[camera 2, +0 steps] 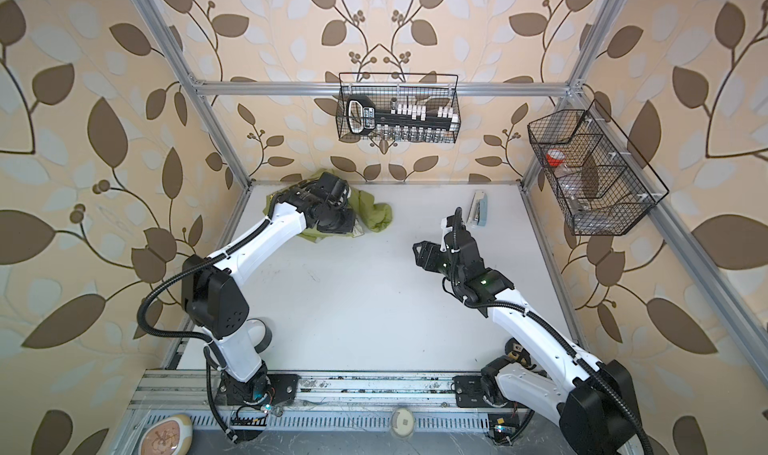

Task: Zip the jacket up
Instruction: 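Reach the left gripper to the green jacket while the right gripper moves toward it, then grasp the jacket with both grippers and lift it, right gripper pulling farther away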

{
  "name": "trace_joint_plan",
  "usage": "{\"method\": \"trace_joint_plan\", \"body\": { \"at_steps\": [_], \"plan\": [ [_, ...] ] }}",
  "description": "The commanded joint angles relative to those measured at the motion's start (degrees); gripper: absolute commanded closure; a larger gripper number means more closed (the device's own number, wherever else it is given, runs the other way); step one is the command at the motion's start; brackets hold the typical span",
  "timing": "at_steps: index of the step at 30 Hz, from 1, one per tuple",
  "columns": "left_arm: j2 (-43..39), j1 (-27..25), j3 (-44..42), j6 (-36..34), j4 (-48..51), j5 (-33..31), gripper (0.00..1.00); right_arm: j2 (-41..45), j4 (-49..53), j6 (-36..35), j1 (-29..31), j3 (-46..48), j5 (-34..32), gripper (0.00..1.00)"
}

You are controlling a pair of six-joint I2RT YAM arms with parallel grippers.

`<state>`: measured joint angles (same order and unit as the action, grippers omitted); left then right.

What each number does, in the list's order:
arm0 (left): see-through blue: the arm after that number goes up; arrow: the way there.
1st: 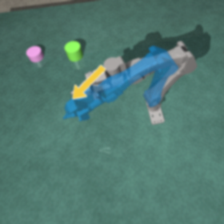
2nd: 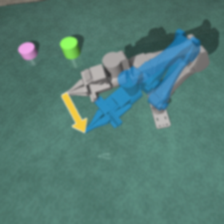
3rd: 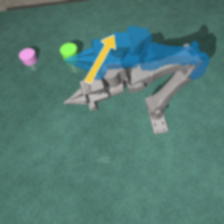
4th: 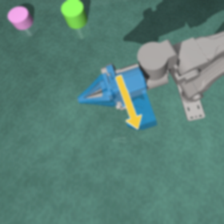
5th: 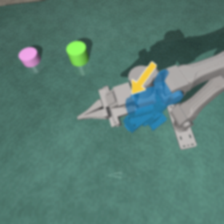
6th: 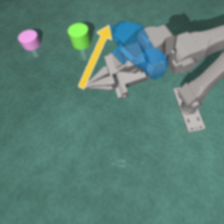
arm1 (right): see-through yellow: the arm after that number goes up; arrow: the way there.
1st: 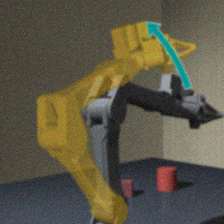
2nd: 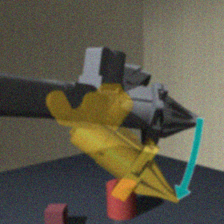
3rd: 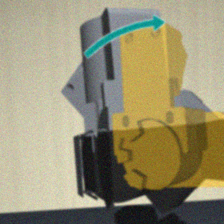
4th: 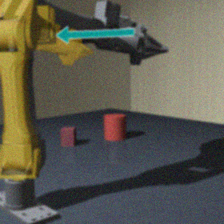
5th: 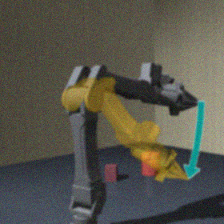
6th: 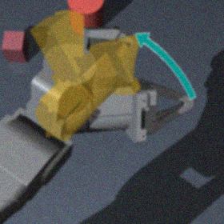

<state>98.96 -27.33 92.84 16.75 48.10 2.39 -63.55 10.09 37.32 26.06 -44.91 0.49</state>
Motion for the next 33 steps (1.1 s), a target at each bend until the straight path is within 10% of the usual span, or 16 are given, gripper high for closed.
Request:
{"method": "trace_joint_plan", "body": {
  "at_steps": [1, 10, 26, 33],
  "plan": [
    [-8.53, 0.72, -5.65, 1.95, 2.95, 1.62, 1.0, -2.88, -1.84, 0.66, 0.94, -3.29, 2.03, 0.26],
    [-30.85, 1.1, -30.51, 12.33, -2.8, -11.02, 1.0, -18.02, -3.9, 0.57, 4.57, -13.56, 1.02, 0.22],
    [-32.34, 2.1, -37.96, 15.72, -6.04, -13.57, 1.0, -47.72, 0.31, 3.52, 3.16, -33.32, -2.39, 0.23],
    [-32.25, 4.83, -37.5, 14.46, -6.35, -12.6, 1.0, -50.56, -0.76, 5.0, 0.7, -34.75, 0.39, 0.8]
  ]
}}
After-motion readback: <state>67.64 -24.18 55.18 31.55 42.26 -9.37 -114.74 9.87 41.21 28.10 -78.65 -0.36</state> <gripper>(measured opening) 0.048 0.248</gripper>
